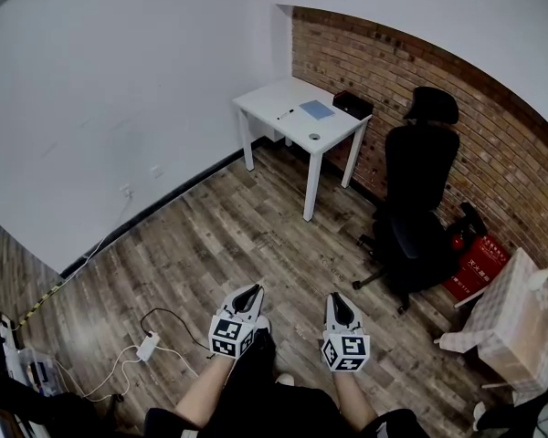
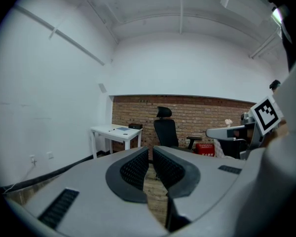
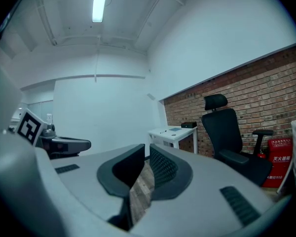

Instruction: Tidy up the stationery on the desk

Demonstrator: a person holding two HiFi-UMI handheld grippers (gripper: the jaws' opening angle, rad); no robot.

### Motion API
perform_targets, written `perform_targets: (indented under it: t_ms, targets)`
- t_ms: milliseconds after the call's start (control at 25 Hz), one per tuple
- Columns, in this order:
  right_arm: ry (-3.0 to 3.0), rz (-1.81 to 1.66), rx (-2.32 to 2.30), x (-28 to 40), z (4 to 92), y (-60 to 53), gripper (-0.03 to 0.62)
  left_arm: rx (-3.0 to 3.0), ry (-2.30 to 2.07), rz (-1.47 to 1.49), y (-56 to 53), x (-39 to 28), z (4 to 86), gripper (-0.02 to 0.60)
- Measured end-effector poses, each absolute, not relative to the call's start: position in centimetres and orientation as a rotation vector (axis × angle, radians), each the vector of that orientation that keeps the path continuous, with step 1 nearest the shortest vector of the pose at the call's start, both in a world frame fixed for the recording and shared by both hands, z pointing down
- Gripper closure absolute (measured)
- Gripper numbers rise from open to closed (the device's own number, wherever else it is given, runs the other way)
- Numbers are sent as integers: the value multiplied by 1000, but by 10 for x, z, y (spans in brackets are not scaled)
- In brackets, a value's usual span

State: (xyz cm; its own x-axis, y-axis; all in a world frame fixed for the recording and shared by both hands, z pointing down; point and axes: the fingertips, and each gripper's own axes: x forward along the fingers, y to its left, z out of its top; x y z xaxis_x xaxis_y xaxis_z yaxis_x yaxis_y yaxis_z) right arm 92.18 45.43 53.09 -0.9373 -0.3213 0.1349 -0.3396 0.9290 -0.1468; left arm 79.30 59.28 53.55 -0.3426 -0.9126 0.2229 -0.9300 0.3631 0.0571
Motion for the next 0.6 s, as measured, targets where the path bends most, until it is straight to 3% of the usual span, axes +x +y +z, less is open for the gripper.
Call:
perform_targets:
  t_ms: [600]
  targets:
    - [-2954,190,475,827,528,402,569,1699,-2375,66,517,704,541,543]
